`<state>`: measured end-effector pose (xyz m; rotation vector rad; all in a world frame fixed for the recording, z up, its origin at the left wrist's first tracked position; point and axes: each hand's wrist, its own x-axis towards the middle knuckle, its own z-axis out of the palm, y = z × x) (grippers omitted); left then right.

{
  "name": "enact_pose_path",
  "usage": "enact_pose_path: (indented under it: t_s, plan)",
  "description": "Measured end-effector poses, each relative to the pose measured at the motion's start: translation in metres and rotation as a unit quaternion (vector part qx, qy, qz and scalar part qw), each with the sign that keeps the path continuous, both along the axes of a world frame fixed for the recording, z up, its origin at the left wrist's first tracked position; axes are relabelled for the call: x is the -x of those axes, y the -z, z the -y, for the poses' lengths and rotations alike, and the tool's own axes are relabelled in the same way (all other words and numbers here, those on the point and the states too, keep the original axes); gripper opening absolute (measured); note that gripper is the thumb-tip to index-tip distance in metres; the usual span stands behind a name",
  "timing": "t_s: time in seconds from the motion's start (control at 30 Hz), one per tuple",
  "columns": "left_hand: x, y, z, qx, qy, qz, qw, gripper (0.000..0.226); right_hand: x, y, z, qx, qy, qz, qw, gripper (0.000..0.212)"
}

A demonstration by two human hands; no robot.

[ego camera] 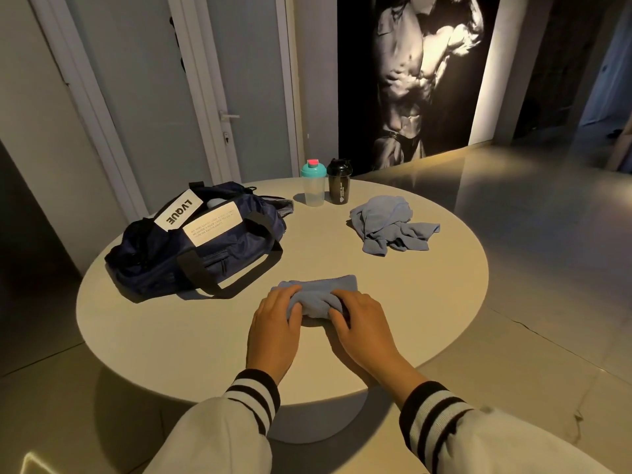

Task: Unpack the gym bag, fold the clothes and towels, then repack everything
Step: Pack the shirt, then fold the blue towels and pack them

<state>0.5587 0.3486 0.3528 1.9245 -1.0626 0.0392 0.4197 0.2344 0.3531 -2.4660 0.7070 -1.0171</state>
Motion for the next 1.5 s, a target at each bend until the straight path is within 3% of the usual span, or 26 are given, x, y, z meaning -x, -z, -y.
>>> enact_pose_path:
  t_s: [0.13,0.2,0.27,0.4,0.5,0.63,0.77,0.83,0.97,1.1,1.2,1.33,1.5]
  plan:
    - [0.016,-0.010,-0.006,0.015,-0.104,0.159,0.982,0.032,-0.001,-0.006,-0.009,-0.073,-0.051,-0.007,0.996,0.036]
    - [0.020,-0.006,-0.005,0.013,-0.093,0.271,0.958,0.028,-0.002,-0.007,-0.010,-0.091,-0.053,0.003,0.994,0.036]
    - [0.020,0.000,-0.002,-0.032,-0.053,0.299,0.952,0.023,-0.001,-0.008,-0.010,-0.115,-0.049,0.027,0.992,0.028]
    - [0.015,0.000,0.005,-0.110,0.034,0.175,0.978,0.037,0.000,-0.010,-0.007,-0.170,-0.050,0.049,0.983,0.021]
    - [0.015,-0.001,0.009,-0.126,0.054,0.141,0.980,0.041,-0.005,-0.005,0.000,-0.147,0.014,0.012,0.989,0.025]
    - [0.011,0.000,0.008,-0.173,-0.028,0.131,0.976,0.048,-0.007,-0.006,-0.001,-0.118,0.025,-0.084,0.989,0.050]
    - [0.010,-0.001,0.009,-0.211,-0.069,0.160,0.962,0.058,-0.009,-0.008,-0.003,-0.110,0.022,-0.100,0.989,0.060]
    - [0.009,-0.005,0.010,-0.197,-0.027,0.104,0.975,0.059,-0.009,-0.009,-0.004,-0.127,0.004,-0.088,0.988,0.059]
    - [0.009,-0.013,0.013,-0.093,0.031,-0.074,0.992,0.045,-0.009,-0.022,-0.016,-0.262,-0.031,-0.014,0.964,0.039]
    - [0.007,-0.030,0.012,0.000,0.033,-0.228,0.973,0.035,-0.020,-0.032,-0.026,-0.342,-0.056,0.016,0.938,0.031]
    - [0.001,-0.045,0.005,0.035,0.056,-0.318,0.946,0.045,-0.033,-0.041,-0.032,-0.392,-0.093,0.085,0.911,0.023]
    - [-0.013,-0.072,0.005,0.085,0.082,-0.331,0.936,0.055,-0.069,-0.058,-0.024,-0.367,-0.116,0.142,0.912,0.035]
    - [-0.067,-0.113,0.030,0.126,0.095,-0.294,0.943,0.053,-0.135,-0.080,0.007,-0.296,-0.135,0.201,0.924,0.034]
